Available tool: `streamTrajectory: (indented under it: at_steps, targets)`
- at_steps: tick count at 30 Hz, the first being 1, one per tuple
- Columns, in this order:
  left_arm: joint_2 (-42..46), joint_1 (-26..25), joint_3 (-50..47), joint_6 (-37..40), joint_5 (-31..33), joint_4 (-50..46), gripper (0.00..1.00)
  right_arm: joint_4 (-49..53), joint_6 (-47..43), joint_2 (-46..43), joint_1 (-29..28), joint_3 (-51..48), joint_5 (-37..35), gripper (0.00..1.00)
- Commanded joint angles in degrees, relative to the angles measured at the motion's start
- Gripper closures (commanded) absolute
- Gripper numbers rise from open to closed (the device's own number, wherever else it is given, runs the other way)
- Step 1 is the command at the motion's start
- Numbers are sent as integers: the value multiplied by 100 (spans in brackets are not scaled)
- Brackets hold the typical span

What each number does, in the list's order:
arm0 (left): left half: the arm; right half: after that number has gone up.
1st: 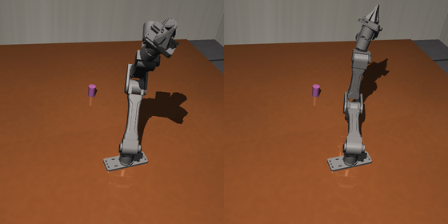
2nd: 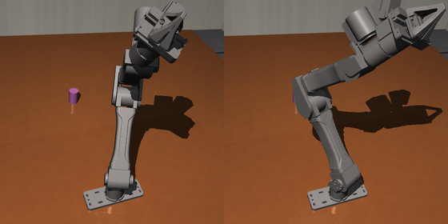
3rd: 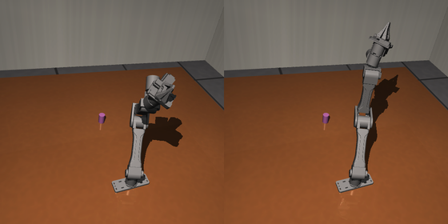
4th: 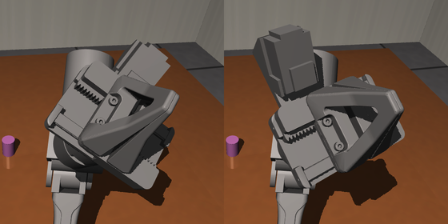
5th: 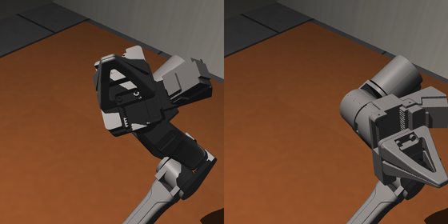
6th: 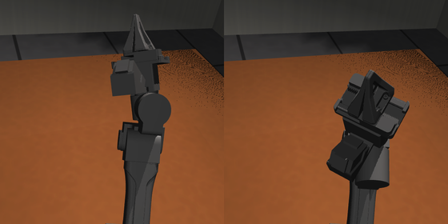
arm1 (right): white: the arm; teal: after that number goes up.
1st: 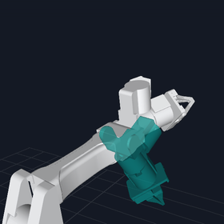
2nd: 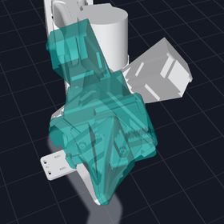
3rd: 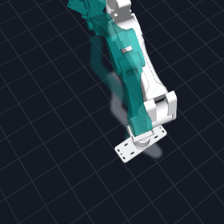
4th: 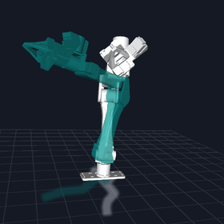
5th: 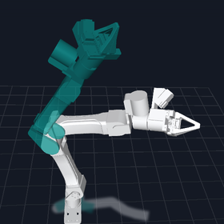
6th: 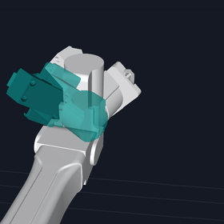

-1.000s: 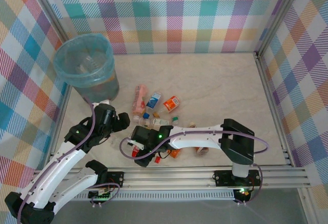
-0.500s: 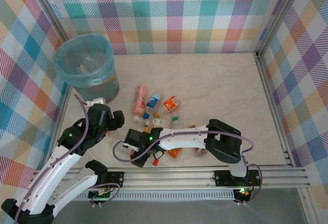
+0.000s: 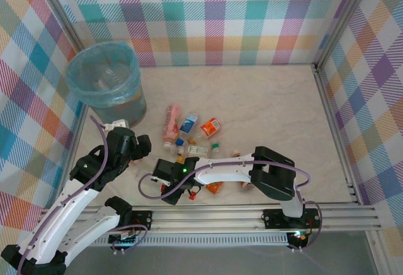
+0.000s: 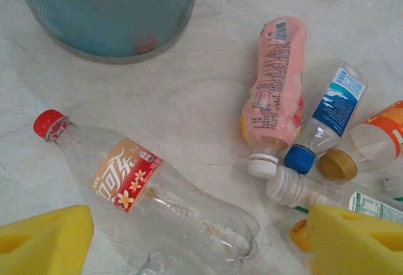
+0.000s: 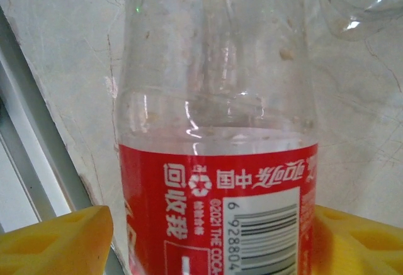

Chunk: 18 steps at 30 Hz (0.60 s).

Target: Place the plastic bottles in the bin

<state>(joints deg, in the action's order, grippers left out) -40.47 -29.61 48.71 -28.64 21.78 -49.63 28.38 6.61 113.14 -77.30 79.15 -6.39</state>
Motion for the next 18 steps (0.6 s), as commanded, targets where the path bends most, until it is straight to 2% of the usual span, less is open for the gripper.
streamTrajectory:
  at_steps: [1,5,13,18]
  targets:
    - [55,-37,224,148,123,-133,12,64,36,155,-42,129,103,26]
    - [55,-37,343,197,167,-181,12,80,64,80,-44,131,73,34]
    - [139,-36,728,228,248,-249,12,84,64,-417,-44,-75,-13,39]
    - [222,-37,1088,352,278,-296,12,-78,34,-1019,-40,-411,276,41]
